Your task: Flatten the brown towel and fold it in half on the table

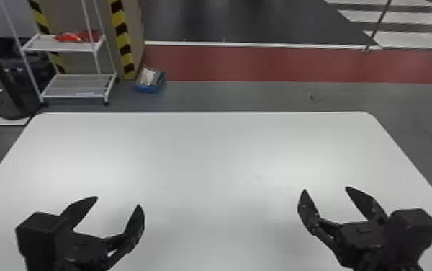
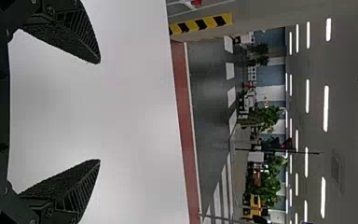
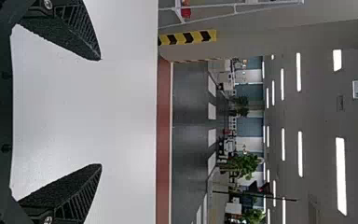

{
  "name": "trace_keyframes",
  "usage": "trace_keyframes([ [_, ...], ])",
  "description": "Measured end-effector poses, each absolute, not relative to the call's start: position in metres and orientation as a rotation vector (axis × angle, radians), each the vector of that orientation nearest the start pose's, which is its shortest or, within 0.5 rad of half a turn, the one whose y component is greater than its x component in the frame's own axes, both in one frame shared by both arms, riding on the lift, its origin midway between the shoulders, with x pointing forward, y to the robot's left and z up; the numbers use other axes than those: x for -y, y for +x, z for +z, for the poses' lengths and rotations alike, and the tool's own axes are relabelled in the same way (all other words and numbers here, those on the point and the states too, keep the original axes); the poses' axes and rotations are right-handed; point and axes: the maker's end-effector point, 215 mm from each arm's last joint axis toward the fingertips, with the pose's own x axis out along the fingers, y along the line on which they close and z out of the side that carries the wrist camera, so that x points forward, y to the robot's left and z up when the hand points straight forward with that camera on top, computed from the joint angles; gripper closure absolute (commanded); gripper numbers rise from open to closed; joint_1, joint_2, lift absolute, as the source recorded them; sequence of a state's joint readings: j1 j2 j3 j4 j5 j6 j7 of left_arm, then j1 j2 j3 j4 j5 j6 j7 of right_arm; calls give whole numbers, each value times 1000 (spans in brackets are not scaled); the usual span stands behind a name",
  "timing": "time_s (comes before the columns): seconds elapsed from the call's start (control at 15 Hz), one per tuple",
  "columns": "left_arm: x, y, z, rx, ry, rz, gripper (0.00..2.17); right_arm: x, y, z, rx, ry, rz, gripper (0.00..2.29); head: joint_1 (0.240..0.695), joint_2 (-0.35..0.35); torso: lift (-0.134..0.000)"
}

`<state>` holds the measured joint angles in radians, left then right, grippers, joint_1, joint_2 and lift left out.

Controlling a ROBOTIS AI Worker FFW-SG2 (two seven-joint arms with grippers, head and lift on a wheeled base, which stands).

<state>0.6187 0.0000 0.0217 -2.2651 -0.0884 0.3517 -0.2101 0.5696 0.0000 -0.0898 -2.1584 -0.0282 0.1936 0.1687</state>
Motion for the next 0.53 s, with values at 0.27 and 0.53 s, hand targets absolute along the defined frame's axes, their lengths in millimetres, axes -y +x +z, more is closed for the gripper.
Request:
trace_keyframes([
  [0.27,-202,394,-373,-288,65,-174,134,233,412,-360,-174,5,103,56,695,-44,-128],
  [0.53,-199,387,-371,-290,48,-178,134,228,400,-358,-169,6,108,60,695,-42,-128],
])
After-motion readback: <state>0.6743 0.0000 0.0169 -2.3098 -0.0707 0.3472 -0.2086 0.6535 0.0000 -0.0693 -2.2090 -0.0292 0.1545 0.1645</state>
